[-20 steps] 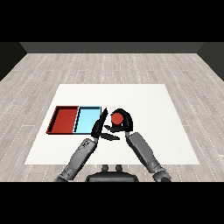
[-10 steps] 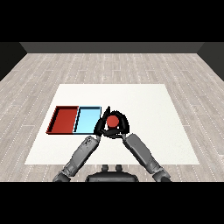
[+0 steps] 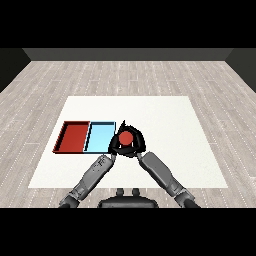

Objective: Pick the red can and put it in the red box

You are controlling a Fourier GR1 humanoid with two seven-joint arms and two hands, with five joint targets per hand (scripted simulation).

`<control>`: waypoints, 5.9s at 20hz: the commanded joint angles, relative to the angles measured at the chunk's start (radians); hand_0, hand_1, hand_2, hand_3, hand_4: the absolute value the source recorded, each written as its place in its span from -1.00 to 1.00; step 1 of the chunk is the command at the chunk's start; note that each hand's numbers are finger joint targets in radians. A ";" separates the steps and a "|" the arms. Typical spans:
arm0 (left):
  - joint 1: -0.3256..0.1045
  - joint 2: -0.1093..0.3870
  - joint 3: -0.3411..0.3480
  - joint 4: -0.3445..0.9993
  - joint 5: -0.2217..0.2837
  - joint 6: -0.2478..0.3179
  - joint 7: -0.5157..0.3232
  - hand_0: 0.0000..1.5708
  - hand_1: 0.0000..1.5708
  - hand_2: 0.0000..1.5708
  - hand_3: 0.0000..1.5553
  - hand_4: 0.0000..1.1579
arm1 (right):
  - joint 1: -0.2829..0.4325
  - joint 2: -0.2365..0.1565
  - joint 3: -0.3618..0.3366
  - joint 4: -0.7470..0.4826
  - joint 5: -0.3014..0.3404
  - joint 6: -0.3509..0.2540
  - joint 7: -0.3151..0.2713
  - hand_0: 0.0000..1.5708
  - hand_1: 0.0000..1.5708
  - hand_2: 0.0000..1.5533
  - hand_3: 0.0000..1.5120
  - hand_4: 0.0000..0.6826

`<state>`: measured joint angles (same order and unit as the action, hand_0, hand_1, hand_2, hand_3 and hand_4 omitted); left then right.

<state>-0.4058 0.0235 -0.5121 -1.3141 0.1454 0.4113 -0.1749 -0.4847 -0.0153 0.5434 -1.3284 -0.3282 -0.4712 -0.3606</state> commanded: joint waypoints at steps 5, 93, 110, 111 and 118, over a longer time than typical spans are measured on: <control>-0.044 -0.022 -0.058 0.051 0.022 0.090 0.036 0.98 0.98 0.88 0.78 0.50 | -0.020 0.014 0.019 -0.013 -0.041 -0.019 -0.023 0.91 0.91 0.87 0.85 0.53; -0.235 0.458 0.544 0.918 -0.215 -0.012 0.001 0.88 0.88 0.90 0.87 0.76 | 0.432 -0.185 -0.515 -0.111 0.086 0.364 -0.181 -1.00 -1.00 -1.00 -1.00 -1.00; -0.362 0.476 0.441 1.277 -0.379 -0.112 0.127 -1.00 -1.00 -1.00 -1.00 -0.45 | 0.442 -0.178 -0.512 -0.200 0.093 0.370 -0.200 -1.00 -1.00 -1.00 -1.00 -1.00; -0.374 0.478 0.445 1.286 -0.377 -0.130 0.148 -1.00 -1.00 -1.00 -1.00 -1.00 | 0.404 -0.164 -0.517 -0.191 0.087 0.358 -0.187 -1.00 -1.00 -1.00 -1.00 -1.00; -0.423 0.460 0.495 1.284 -0.333 -0.086 0.235 -1.00 -1.00 -1.00 -1.00 -1.00 | 0.463 -0.172 -0.509 -0.229 0.093 0.385 -0.207 -1.00 -1.00 -1.00 -1.00 -1.00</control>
<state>-0.7980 0.4913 -0.0353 -0.0310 -0.2024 0.2988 0.0170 -0.0304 -0.1896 0.0313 -1.5374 -0.2431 -0.0825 -0.5639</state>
